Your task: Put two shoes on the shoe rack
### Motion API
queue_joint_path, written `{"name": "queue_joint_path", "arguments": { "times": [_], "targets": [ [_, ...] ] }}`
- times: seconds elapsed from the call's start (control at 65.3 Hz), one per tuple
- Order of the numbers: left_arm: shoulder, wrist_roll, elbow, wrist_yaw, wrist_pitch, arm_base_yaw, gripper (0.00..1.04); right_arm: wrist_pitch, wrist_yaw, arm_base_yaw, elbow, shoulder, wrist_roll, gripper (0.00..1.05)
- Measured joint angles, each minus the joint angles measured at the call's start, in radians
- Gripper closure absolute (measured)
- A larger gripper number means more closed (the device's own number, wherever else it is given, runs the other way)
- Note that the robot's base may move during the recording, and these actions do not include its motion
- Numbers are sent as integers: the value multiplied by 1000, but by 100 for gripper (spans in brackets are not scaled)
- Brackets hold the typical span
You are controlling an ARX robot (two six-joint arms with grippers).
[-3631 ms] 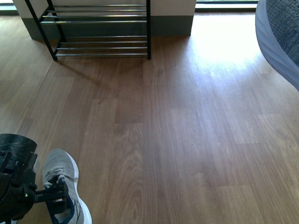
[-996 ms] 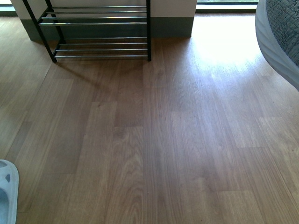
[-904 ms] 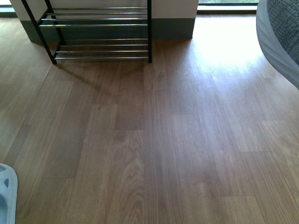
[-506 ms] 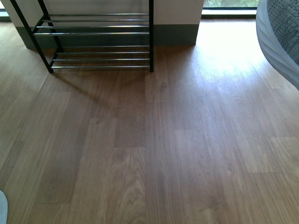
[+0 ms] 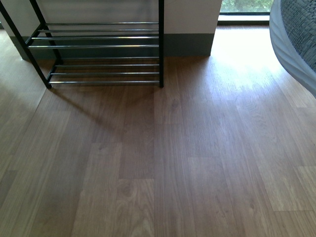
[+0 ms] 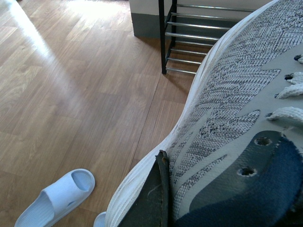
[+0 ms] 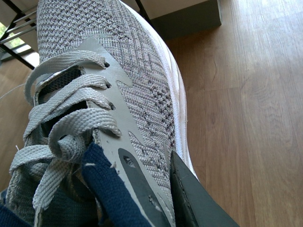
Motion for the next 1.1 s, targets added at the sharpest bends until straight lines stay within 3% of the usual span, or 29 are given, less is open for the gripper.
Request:
{"name": "queue_joint_path", "arguments": {
  "times": [1.103],
  "targets": [
    [-1, 4, 0, 0, 0, 2, 103, 0, -2, 2, 0, -1, 0, 103]
  ]
}}
